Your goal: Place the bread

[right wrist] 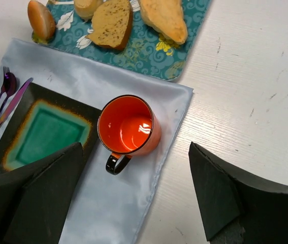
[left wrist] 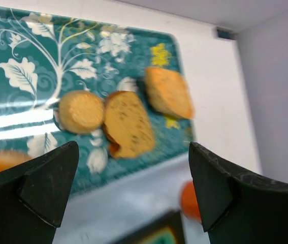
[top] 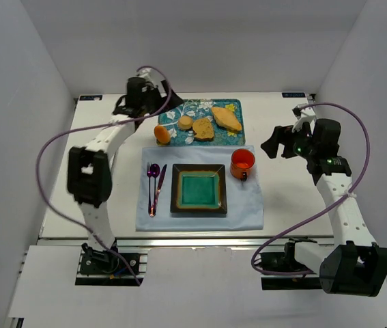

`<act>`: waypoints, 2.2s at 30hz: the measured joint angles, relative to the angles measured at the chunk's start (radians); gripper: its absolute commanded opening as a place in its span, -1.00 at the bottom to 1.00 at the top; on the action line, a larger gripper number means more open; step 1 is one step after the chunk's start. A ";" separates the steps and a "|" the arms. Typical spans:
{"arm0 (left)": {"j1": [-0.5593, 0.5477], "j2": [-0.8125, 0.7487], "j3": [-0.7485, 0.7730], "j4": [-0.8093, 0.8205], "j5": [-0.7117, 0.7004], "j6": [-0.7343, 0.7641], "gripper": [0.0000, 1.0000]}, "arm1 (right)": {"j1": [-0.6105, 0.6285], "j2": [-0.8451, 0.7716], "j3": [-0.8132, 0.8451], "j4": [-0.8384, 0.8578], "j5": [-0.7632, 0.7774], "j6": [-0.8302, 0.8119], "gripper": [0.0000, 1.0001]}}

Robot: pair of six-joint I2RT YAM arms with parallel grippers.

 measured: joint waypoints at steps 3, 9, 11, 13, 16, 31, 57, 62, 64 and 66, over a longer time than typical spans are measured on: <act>0.084 -0.217 -0.188 0.087 0.089 -0.061 0.96 | -0.006 0.001 0.003 -0.001 -0.054 -0.046 0.72; 0.415 -0.605 -0.501 0.089 0.162 -0.057 -0.33 | -0.002 -0.002 0.000 0.005 -0.369 -0.274 -1.00; 0.446 -0.688 -0.524 -0.005 0.103 0.019 -0.81 | 0.010 0.019 0.006 0.003 -0.426 -0.296 -0.27; 0.433 -0.753 -0.539 -0.089 0.053 0.101 -0.78 | 0.031 0.062 0.022 -0.004 -0.460 -0.306 0.29; 0.412 -0.825 -0.572 -0.216 -0.080 0.240 0.27 | 0.055 0.124 0.044 -0.024 -0.494 -0.339 0.78; 0.408 -0.637 -0.780 -0.350 -0.338 0.573 0.71 | 0.083 0.135 0.028 0.003 -0.506 -0.347 0.79; 0.408 -0.282 -0.697 -0.151 -0.275 0.589 -0.41 | 0.082 0.111 0.013 0.027 -0.469 -0.323 0.79; 0.408 -0.298 -0.716 -0.136 -0.266 0.563 -0.63 | 0.082 0.110 0.013 0.023 -0.464 -0.323 0.79; 0.408 -0.318 -0.717 -0.153 -0.235 0.541 -0.61 | 0.081 0.110 0.013 0.021 -0.463 -0.323 0.79; 0.407 -0.352 -0.713 -0.169 -0.186 0.512 -0.53 | 0.080 0.107 0.013 0.017 -0.463 -0.324 0.79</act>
